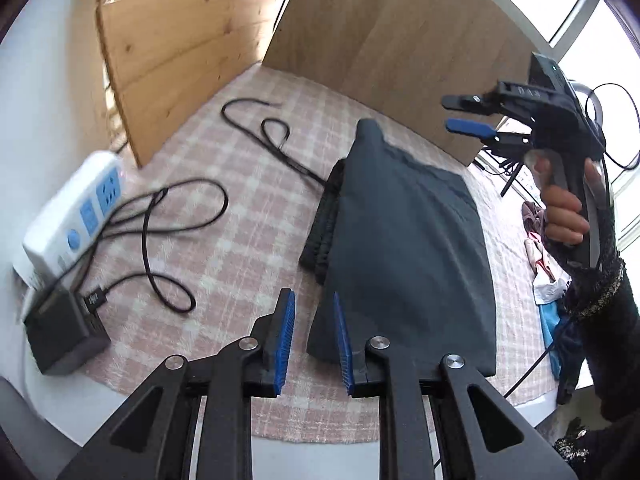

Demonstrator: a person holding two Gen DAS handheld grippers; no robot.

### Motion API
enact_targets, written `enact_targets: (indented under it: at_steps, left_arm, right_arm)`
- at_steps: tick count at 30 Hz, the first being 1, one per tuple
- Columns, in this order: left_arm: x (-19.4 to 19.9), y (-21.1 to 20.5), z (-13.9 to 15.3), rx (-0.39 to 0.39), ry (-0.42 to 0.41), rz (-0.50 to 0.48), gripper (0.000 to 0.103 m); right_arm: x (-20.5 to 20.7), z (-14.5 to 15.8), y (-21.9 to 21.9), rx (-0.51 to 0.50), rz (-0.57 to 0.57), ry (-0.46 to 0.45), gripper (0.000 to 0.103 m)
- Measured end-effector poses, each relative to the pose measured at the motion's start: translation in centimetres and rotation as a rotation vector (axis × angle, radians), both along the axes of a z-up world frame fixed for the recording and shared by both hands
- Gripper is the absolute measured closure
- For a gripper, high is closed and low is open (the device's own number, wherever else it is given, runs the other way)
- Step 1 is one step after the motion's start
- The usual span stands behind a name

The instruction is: Fold clothes

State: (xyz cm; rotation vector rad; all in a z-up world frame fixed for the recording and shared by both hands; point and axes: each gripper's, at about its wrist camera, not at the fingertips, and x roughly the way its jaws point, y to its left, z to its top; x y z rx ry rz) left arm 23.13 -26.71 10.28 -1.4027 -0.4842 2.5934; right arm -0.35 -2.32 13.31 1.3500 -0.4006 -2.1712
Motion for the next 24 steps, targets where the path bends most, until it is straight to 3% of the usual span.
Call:
enact_targets:
  at_steps: [3, 5, 7, 9, 11, 14, 15, 17, 18, 19, 20, 21, 24]
  left_arm:
    - [-3.1, 3.2, 1.6, -0.058, 0.091, -0.082, 0.083]
    - [-5.5, 5.7, 1.7, -0.083, 0.127, -0.134, 0.082]
    - [-8.0, 7.5, 1.2, -0.059, 0.140, -0.174, 0.082]
    - [-10.6, 8.4, -0.1, -0.013, 0.112, -0.195, 0.081]
    - [-12.6, 8.9, -1.9, -0.073, 0.076, -0.187, 0.081]
    - [-14.8, 8.1, -5.1, -0.148, -0.014, -0.152, 0.086]
    - [-15.4, 7.5, -6.0, -0.149, -0.047, -0.139, 0.096]
    - [-15.2, 5.2, -5.6, -0.086, -0.057, -0.095, 0.097]
    - [-14.5, 4.2, -4.8, -0.062, -0.041, -0.081, 0.083]
    - [-13.7, 3.3, -4.0, -0.046, -0.028, -0.077, 0.071]
    - [-13.0, 2.6, -3.4, -0.038, -0.026, -0.082, 0.039]
    - [-12.6, 2.1, -3.2, -0.039, -0.026, -0.083, 0.017]
    - [-12.9, 1.4, -3.7, -0.038, -0.060, -0.104, 0.014]
  right_arm:
    - [1.6, 0.6, 6.2, 0.054, -0.087, 0.059, 0.066]
    - [2.5, -0.7, 9.0, 0.058, -0.116, 0.035, 0.066]
    - [3.0, -2.9, 10.1, 0.024, -0.105, -0.012, 0.066]
    - [3.1, -5.3, 9.7, 0.000, -0.077, -0.038, 0.066]
    - [2.7, -7.5, 8.4, 0.036, -0.047, -0.050, 0.066]
    - [3.5, -8.0, 9.7, 0.056, -0.057, -0.056, 0.068]
    - [3.8, -8.1, 10.2, 0.062, -0.062, -0.057, 0.071]
    - [4.4, -8.3, 11.3, 0.072, -0.072, -0.060, 0.071]
    - [4.7, -8.4, 11.9, 0.077, -0.077, -0.061, 0.066]
    - [5.0, -8.4, 12.4, 0.083, -0.082, -0.062, 0.052]
    - [5.3, -8.5, 12.9, 0.088, -0.087, -0.064, 0.044]
    - [5.6, -8.6, 13.5, 0.093, -0.093, -0.065, 0.036]
    - [6.5, -10.4, 14.3, 0.033, -0.065, -0.159, 0.036]
